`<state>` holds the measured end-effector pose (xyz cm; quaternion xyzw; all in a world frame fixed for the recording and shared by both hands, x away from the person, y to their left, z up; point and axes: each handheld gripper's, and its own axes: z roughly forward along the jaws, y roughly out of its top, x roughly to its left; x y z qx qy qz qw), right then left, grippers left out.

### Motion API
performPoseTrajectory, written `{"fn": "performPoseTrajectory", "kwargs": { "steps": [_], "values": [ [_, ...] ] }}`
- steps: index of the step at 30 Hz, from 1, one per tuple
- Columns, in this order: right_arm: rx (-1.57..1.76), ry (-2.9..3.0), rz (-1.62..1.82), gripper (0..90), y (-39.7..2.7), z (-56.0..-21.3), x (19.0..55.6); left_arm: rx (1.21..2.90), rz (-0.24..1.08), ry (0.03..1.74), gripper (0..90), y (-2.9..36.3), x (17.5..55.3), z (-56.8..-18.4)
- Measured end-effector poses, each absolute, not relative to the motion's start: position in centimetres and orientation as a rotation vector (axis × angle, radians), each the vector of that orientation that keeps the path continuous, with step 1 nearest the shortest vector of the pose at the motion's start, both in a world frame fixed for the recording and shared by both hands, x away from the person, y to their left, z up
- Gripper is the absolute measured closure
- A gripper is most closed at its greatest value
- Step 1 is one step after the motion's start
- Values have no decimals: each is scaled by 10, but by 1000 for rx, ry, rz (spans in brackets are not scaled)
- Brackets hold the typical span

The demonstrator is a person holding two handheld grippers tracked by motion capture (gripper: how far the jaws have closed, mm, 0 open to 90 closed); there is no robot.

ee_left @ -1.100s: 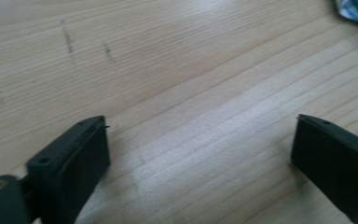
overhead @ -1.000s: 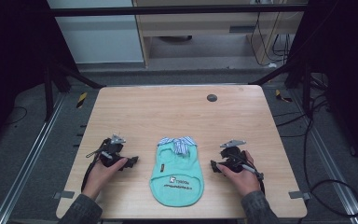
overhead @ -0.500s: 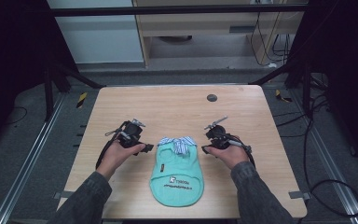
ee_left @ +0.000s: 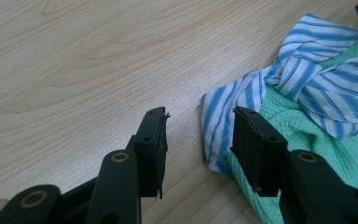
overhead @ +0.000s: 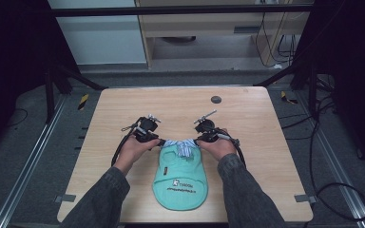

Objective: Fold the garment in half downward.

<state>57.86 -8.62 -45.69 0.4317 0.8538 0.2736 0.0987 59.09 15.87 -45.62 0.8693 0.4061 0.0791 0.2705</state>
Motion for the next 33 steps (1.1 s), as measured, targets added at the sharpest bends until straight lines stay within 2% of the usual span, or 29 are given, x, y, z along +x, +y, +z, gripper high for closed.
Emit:
{"fn": "performPoseTrajectory", "kwargs": {
  "steps": [6,8,15,24,33],
  "values": [
    [1320,2515,804,648,-79,-467,586,2365,213,1092,526,151,594,-463],
    [1319,2518,806,600,-76,-470,588,2366,208,1095,526,150,595,-465],
    [1340,2530,787,543,-72,-475,590,2400,184,1094,526,146,595,-471],
    [1348,2545,766,545,-70,-478,589,2404,177,1087,568,143,593,-474],
    [1304,2569,746,644,-68,-477,587,2424,166,1058,673,141,590,-474]
  ]
}}
